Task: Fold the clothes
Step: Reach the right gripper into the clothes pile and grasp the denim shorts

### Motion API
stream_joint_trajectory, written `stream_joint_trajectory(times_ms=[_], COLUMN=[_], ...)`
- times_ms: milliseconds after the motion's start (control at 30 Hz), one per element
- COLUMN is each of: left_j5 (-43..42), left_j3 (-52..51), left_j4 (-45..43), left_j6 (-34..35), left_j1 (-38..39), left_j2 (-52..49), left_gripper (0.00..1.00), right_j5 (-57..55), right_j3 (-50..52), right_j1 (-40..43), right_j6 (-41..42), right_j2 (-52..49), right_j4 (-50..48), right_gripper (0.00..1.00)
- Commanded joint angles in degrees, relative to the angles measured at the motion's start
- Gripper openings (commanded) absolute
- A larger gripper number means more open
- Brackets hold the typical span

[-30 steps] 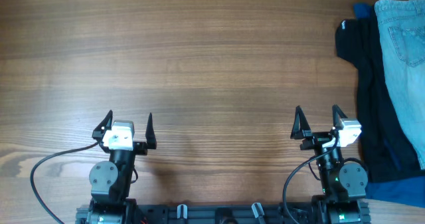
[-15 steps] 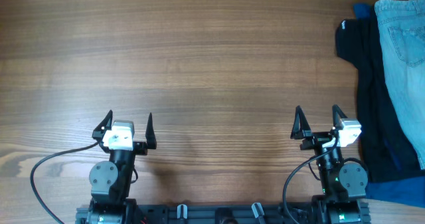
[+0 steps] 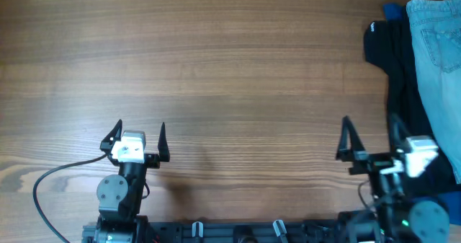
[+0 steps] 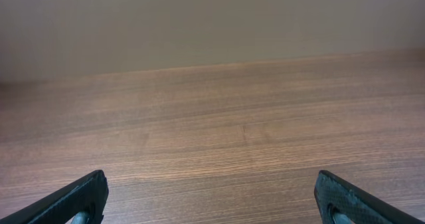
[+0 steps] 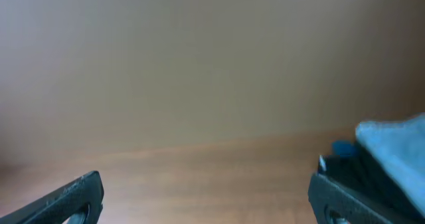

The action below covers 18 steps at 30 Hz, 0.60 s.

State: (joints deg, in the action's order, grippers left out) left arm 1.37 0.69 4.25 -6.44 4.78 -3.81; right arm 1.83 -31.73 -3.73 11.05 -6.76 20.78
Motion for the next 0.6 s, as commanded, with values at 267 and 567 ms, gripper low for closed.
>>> stream_joint_trajectory(times_ms=[267,567], left_j5=[-0.7,-0.7], left_j3=[-0.3,-0.3], left_j4=[-0.2,-0.2], left_j6=[-0.8,-0.9], left_j1=[0.2,0.2], left_j2=[0.0,0.0], left_gripper=[1.0,1.0], right_j5=[-6.3,-13.8], right_j3=[-59.2,-92.5], right_j1=[-0.3,16.7], right_j6=[-8.7,-14.1], right_j2=[-49.3,-92.2], right_j4=[27.7,39.3], right_gripper=[1.0,1.0])
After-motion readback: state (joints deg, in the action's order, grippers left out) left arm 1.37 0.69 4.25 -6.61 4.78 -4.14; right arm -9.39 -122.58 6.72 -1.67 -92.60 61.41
